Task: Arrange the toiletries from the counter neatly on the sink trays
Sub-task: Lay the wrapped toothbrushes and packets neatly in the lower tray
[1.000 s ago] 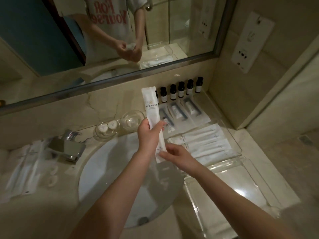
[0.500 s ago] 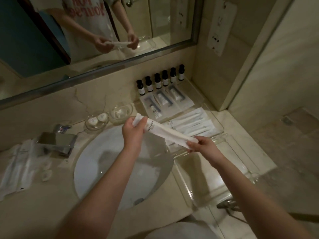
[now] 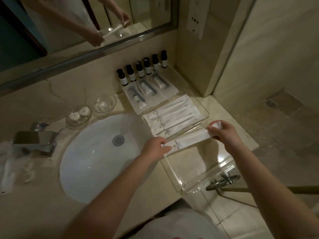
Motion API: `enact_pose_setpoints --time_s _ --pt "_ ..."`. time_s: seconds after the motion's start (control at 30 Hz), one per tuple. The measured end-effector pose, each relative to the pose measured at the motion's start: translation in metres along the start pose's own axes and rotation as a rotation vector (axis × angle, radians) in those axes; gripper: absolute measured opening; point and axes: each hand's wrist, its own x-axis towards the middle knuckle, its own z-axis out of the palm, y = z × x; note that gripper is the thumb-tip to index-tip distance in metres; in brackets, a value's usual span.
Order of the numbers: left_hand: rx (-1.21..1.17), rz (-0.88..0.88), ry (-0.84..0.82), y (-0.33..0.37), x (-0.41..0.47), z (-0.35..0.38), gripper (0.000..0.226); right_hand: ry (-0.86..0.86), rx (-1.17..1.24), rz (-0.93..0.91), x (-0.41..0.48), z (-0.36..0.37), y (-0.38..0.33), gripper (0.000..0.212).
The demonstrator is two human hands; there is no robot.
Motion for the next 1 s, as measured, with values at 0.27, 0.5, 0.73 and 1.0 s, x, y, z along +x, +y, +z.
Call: enact_pose_setpoints --time_s 0.27,0.5,0.73,1.0 --pt "0.463 0.225 0.100 -0.005 0.001 0.010 0.029 0.075 -0.181 -0.006 0.025 -0.004 0.010 0.016" --pt "0.636 0.242 0.091 -0.013 0.004 0.008 0.046 0.175 -0.910 -0.248 0.020 0.018 0.021 0.049" --pt "0.650 0.234 0.073 -0.011 0.004 0.007 0.049 0.247 -1.119 -0.607 0.003 0.025 0.043 0.038" --pt "0.640 0.254 0.050 -0.014 0.001 0.004 0.049 -0.112 -1.304 -0.802 -0.030 0.039 0.075 0.039"
